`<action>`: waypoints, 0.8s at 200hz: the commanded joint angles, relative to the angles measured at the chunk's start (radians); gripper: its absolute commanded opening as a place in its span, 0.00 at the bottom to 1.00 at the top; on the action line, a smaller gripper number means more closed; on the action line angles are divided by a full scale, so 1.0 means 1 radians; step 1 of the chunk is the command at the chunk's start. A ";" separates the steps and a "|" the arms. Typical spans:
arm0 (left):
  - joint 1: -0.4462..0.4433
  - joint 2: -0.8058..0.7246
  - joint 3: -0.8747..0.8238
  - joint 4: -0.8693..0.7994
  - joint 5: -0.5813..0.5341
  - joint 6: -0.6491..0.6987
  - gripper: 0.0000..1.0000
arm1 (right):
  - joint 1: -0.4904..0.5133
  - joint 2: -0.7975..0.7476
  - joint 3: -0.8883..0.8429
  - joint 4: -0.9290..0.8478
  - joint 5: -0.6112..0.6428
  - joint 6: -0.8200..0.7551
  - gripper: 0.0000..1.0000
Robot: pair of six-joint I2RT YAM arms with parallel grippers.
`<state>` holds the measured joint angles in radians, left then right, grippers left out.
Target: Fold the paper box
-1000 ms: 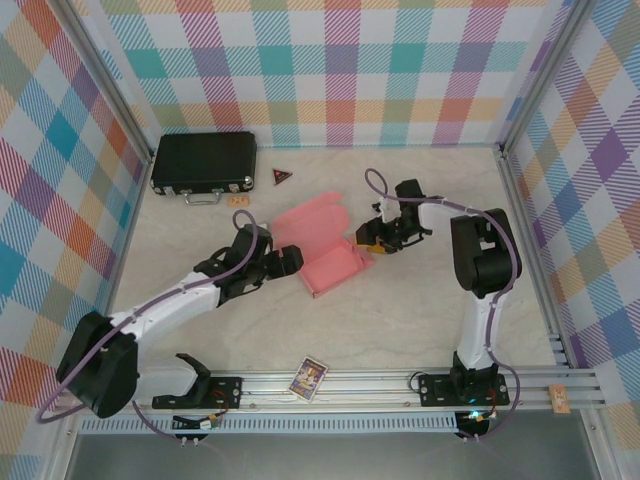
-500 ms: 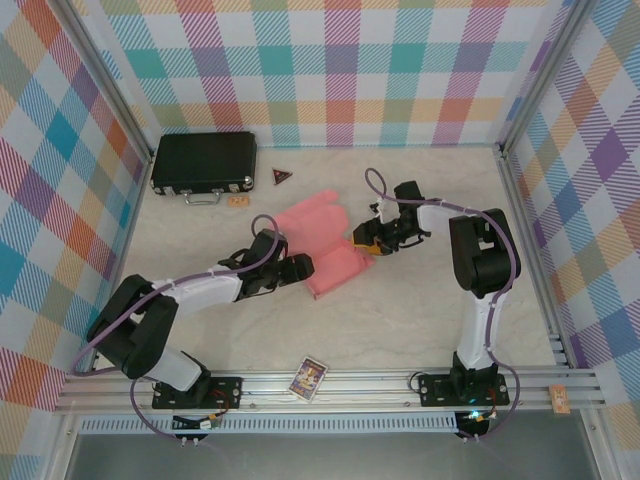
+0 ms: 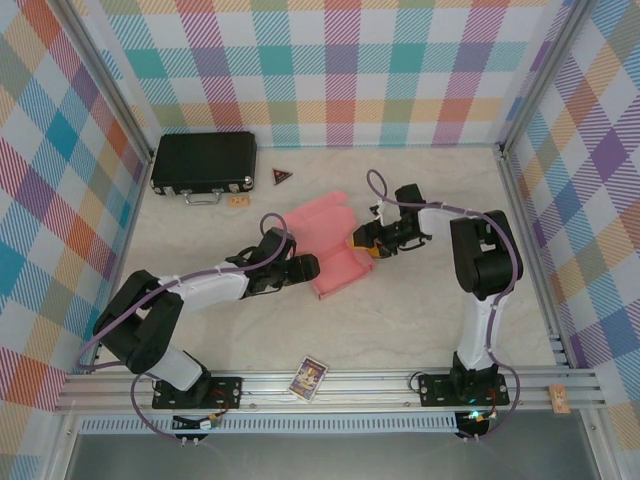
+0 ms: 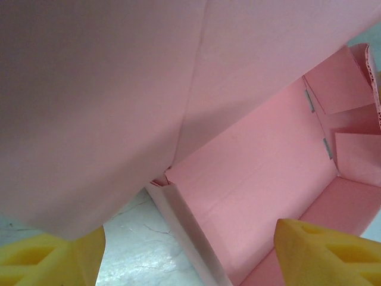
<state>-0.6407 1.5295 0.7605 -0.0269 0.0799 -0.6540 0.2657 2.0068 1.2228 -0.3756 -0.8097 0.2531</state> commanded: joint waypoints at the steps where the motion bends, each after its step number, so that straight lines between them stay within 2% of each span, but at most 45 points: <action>1: -0.017 0.019 0.032 -0.041 -0.019 0.029 0.75 | 0.016 -0.054 -0.010 -0.038 0.036 -0.028 0.54; 50: -0.030 0.032 0.033 -0.040 -0.028 0.026 0.74 | 0.043 -0.071 -0.032 -0.044 0.140 -0.024 0.48; 120: -0.036 0.036 0.031 -0.051 -0.039 0.027 0.74 | 0.093 -0.147 -0.112 0.023 0.375 -0.033 0.37; 160: -0.036 0.044 0.026 -0.044 -0.032 0.027 0.74 | 0.143 -0.158 -0.128 0.054 0.498 -0.030 0.36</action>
<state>-0.6609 1.5589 0.7704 -0.0517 0.0509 -0.6388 0.3767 1.8698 1.1095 -0.3523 -0.4198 0.2451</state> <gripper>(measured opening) 0.743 0.361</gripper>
